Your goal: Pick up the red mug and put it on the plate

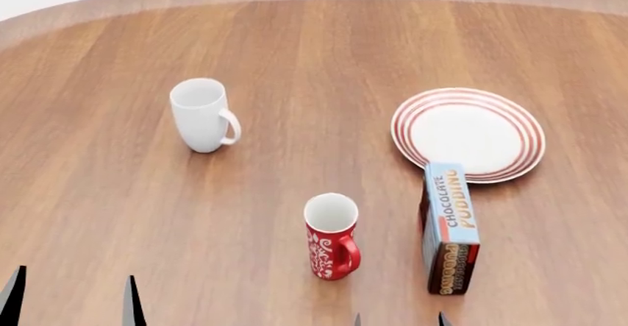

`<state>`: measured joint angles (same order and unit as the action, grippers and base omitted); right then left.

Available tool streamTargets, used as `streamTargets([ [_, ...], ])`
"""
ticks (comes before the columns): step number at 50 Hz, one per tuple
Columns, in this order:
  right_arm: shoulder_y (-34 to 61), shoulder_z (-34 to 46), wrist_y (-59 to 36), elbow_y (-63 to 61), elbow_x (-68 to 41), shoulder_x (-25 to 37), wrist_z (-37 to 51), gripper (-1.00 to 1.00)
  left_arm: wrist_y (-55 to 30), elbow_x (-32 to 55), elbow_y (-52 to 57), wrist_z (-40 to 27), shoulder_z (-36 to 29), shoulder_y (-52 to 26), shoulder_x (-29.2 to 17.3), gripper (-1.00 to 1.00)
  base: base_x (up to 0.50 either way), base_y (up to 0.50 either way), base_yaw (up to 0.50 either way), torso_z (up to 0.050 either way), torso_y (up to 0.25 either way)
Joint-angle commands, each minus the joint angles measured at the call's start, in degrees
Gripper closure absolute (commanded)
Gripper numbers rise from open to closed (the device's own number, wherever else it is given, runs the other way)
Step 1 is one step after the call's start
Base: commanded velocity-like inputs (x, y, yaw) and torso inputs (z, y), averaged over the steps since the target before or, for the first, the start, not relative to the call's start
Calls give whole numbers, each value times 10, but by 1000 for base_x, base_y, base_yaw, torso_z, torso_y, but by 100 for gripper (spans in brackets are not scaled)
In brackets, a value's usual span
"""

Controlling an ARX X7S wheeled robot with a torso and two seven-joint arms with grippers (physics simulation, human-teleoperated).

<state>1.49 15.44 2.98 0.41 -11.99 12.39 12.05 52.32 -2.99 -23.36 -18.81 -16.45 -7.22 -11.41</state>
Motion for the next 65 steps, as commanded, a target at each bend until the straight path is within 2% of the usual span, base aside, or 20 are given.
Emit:
streamTargets([
  [1, 3, 4, -1, 3, 0, 2, 3, -100, 0, 2, 0, -2, -4, -1, -2, -100, 133, 4, 0, 0, 0],
  [26, 4, 6, 9, 7, -9, 5, 5, -100, 1, 0, 0, -11, -10, -2, -6, -100, 135, 67, 0, 0, 0],
  [65, 5, 16, 9, 5, -16, 12, 15, -100, 0, 2, 0, -21, -21, -4, -13, -100, 223, 0, 0, 0, 0],
])
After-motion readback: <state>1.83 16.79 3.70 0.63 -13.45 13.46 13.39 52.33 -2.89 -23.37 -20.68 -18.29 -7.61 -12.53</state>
